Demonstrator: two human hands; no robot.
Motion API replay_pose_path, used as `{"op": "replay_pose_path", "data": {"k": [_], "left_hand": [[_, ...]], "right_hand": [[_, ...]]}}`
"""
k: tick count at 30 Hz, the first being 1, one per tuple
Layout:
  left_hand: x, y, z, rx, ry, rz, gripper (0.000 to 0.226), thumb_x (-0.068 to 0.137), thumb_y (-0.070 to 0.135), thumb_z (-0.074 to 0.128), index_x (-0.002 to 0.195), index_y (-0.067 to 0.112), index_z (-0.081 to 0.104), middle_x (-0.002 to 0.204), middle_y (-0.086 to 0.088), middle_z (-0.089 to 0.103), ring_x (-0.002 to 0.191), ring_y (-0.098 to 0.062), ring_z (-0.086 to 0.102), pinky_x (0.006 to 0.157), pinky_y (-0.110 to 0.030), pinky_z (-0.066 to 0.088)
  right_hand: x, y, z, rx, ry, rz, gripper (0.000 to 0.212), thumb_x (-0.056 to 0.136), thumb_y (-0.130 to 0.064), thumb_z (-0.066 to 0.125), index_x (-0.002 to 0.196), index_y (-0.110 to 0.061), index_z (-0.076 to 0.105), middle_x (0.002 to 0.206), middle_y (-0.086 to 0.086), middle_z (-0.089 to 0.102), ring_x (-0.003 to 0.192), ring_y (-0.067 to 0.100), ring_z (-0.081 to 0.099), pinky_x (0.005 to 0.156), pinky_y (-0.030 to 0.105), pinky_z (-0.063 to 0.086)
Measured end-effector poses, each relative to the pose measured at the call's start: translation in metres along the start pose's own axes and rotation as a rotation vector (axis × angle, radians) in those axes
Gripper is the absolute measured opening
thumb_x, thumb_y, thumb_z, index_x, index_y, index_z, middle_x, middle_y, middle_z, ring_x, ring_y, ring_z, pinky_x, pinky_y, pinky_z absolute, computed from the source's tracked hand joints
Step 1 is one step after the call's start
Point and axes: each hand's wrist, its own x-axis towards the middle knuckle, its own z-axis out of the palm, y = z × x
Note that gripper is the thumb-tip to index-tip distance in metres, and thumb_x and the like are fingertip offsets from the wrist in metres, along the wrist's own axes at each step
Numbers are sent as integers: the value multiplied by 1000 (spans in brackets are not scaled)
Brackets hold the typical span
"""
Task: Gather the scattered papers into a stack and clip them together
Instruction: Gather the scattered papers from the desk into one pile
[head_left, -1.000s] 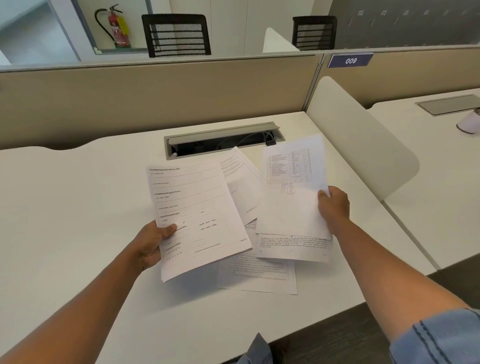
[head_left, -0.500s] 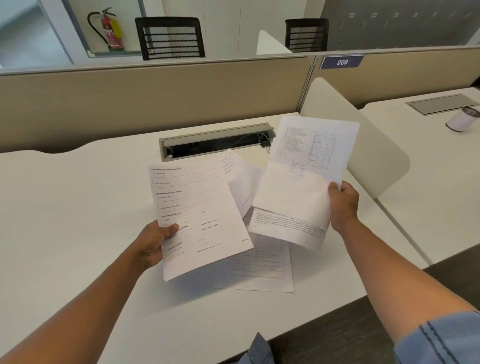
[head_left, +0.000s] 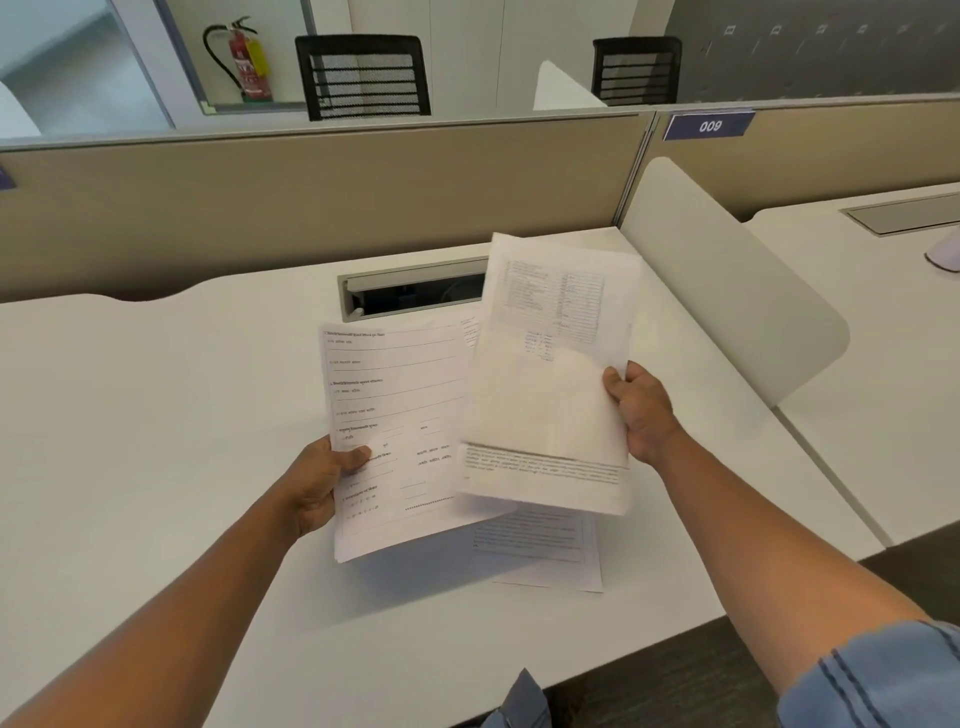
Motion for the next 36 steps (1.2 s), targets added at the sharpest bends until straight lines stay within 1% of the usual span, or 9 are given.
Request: {"op": "replay_pose_path", "data": {"k": [8, 17, 22, 25, 29, 31, 32, 34, 36], "left_hand": [[-13, 12, 1, 29, -36, 27, 39, 97, -3, 56, 133, 12, 63, 122, -14, 74, 109, -37, 70, 87, -50, 58], [-36, 26, 3, 30, -31, 95, 35, 94, 1, 56, 123, 18, 69, 114, -12, 77, 97, -37, 73, 85, -51, 59], [-40, 27, -2, 30, 7, 94, 34, 93, 7, 58, 125, 13, 70, 119, -17, 75, 107, -41, 71, 95, -58, 56], [-42, 27, -5, 30, 41, 105, 33, 94, 9, 56, 124, 8, 70, 124, -21, 72, 106, -40, 70, 101, -59, 52], [-48, 34, -1, -63, 43, 212, 43, 106, 43, 42, 130, 19, 68, 128, -14, 71, 122, -39, 65, 103, -58, 51], [-52, 37, 1, -78, -57, 303, 65, 98, 71, 37, 141, 28, 60, 137, -7, 67, 127, -30, 64, 102, -51, 52], [-54, 39, 3, -68, -53, 351, 73, 89, 76, 48, 141, 26, 60, 135, -5, 69, 125, -26, 65, 99, -47, 55], [-57, 43, 6, 11, 42, 472, 62, 79, 57, 78, 127, 18, 68, 121, -3, 76, 113, -24, 72, 90, -40, 61], [-55, 48, 5, 66, 160, 568, 32, 83, 22, 83, 113, 18, 72, 108, 2, 80, 103, -21, 75, 85, -36, 63]], "right_hand": [[-10, -2, 64, -136, -183, 28, 13, 104, -16, 55, 108, -20, 67, 118, 9, 73, 99, 25, 68, 97, 49, 56], [-22, -6, 114, -37, -306, 94, 16, 104, -8, 51, 113, -18, 61, 121, 9, 70, 100, 27, 67, 95, 50, 57], [-30, -2, 130, -3, -407, 65, 53, 95, 6, 61, 139, -18, 45, 128, 11, 68, 112, 33, 68, 92, 50, 59], [-33, -3, 137, 25, -445, 85, 57, 89, 8, 66, 139, -15, 49, 127, 12, 70, 114, 35, 69, 95, 54, 58], [-41, -12, 143, 78, -466, 97, 42, 87, 13, 64, 123, -8, 63, 119, 14, 74, 108, 37, 71, 91, 52, 60], [-45, -17, 148, 112, -459, 76, 39, 86, 14, 63, 119, -7, 64, 118, 16, 74, 105, 36, 72, 90, 50, 60], [-46, -19, 150, 125, -459, 61, 39, 86, 15, 63, 119, -6, 63, 119, 17, 73, 106, 37, 71, 91, 50, 60], [-49, -25, 155, 133, -480, 17, 40, 86, 16, 63, 119, -6, 64, 119, 17, 73, 107, 38, 71, 93, 52, 59], [-52, -32, 160, 118, -522, -37, 40, 86, 16, 64, 116, -11, 66, 117, 14, 73, 107, 36, 71, 92, 52, 59]]}}
